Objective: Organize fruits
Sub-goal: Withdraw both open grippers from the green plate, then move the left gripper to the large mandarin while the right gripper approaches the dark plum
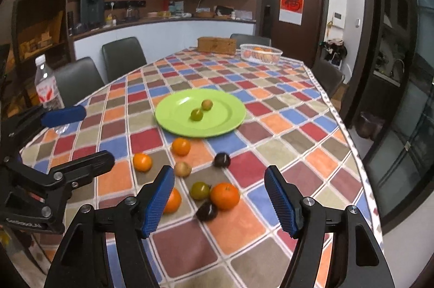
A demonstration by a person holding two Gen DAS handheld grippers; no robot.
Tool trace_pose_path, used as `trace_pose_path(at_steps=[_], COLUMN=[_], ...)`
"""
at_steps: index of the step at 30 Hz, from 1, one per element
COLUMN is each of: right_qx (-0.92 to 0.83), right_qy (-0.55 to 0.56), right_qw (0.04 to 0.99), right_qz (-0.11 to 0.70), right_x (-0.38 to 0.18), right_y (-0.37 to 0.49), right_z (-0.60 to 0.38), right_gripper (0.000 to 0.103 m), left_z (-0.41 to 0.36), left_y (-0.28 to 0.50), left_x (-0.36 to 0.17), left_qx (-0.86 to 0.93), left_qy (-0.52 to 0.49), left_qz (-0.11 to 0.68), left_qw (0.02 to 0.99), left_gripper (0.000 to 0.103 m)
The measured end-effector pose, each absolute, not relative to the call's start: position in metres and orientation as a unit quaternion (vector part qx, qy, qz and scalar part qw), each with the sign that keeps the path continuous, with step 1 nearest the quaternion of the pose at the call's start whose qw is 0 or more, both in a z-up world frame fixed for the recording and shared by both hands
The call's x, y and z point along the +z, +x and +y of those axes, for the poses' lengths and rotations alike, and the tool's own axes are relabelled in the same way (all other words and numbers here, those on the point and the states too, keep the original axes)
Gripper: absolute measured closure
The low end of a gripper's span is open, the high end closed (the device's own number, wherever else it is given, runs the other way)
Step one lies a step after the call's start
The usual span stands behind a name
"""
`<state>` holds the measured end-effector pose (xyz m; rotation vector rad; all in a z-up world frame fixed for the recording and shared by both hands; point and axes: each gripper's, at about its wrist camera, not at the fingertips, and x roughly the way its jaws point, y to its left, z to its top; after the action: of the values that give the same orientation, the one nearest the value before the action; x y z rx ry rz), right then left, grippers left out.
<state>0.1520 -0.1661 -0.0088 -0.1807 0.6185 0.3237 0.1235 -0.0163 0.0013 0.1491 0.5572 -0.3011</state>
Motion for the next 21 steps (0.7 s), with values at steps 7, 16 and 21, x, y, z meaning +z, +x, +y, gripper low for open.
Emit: trace_pose_path(at_steps=[7,16,21], right_qx=[0.175,0.182,0.193], right_qy=[-0.067,-0.083,-0.087], right_qw=[0.916,0.907,0.899], right_qz=[0.356,0.37,0.384], right_x=[-0.035,-0.055,-0.067], right_y=[0.157,0.163,0.17], right_z=[-0.175,-0.174,-0.172], right_gripper=[0.034,0.034,0.034], left_z=[-0.028,-0.039,-0.041], left_y=[0.126,0.137,0.146], left_x=[-0.019,-0.041,-0.053], left_qx=[-0.169,-0.208,-0.22], left_qy=[0.101,0.13,0.135], left_qz=[0.289,0.307,0.326], left_qw=[0.937,0.919,0.909], left_gripper=[0.017,0.026,0.034])
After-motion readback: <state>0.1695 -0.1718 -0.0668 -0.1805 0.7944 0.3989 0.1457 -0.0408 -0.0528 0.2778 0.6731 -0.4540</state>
